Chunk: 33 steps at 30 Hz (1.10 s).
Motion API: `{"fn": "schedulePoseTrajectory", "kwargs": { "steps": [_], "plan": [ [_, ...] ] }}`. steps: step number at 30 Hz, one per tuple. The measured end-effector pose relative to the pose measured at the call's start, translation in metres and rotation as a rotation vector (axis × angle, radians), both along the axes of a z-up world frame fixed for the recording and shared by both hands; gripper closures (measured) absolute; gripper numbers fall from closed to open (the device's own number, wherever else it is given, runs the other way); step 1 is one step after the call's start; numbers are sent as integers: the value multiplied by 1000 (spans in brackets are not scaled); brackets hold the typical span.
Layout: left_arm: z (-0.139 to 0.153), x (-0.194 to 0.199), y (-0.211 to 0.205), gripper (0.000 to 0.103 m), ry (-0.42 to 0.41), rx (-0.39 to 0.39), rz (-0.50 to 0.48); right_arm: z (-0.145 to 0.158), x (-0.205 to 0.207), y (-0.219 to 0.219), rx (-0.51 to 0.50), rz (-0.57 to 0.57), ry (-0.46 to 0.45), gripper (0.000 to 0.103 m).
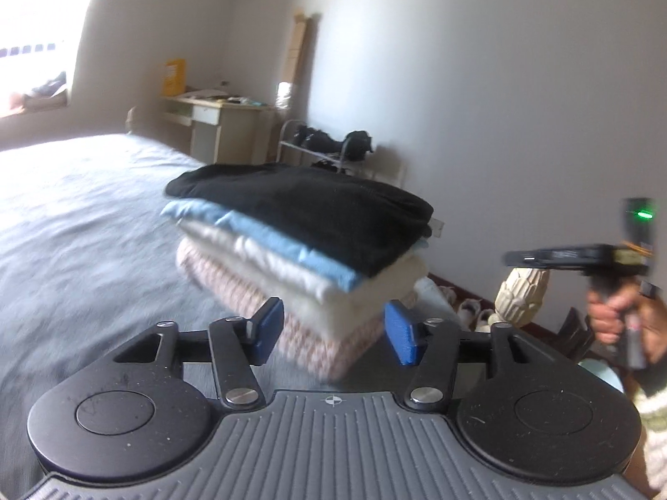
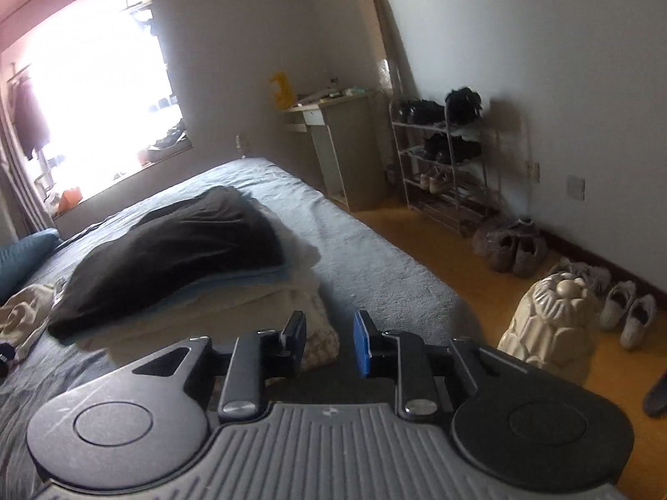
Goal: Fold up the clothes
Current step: 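Open both grippers to release the shirt on the stack and withdraw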
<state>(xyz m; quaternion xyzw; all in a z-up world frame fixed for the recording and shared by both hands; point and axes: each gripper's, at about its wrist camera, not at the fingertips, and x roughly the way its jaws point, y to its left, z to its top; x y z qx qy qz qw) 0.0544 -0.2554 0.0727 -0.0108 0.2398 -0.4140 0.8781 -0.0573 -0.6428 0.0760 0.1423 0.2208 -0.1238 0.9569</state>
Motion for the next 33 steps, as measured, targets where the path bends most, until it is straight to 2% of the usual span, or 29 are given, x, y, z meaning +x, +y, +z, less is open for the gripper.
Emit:
{"fn": "schedulePoseTrajectory", "kwargs": {
  "steps": [1, 2, 4, 5, 6, 8, 12, 15, 18, 21, 25, 30, 33],
  "plan": [
    [1, -8, 6, 38, 8, -12, 15, 12, -15, 15, -28, 26, -30, 56],
    [3, -14, 12, 31, 14, -25, 31, 25, -29, 32, -59, 51, -59, 55],
    [7, -26, 22, 26, 11, -40, 53, 51, -54, 65, -119, 106, -113, 47],
    [9, -32, 28, 19, 5, -40, 66, 62, -65, 82, -138, 135, -137, 44],
    [10, -38, 33, 11, -3, -38, 85, 70, -75, 98, -150, 155, -159, 39],
    [8, -49, 41, 2, -2, -32, 115, 75, -86, 124, -165, 170, -176, 36],
    [-3, -66, 52, 0, 20, 10, 179, 53, -87, 171, -191, 100, -158, 24],
    [-19, -70, 63, 0, 86, 55, 235, 25, -79, 201, -164, 34, -122, 10],
    [-31, -78, 78, 0, 112, 61, 291, 0, -72, 233, -160, -38, -85, 3],
    [-38, -86, 91, 0, 130, 78, 329, -16, -68, 260, -177, -68, -65, 0],
    [-42, -96, 94, 0, 132, 118, 350, -21, -80, 280, -195, -123, -64, 0],
    [-45, -106, 85, 0, 137, 128, 318, -20, -94, 286, -216, -236, 0, 0],
    [-42, -109, 78, 0, 119, 128, 307, -15, -106, 288, -251, -273, -24, 0]
  ]
}}
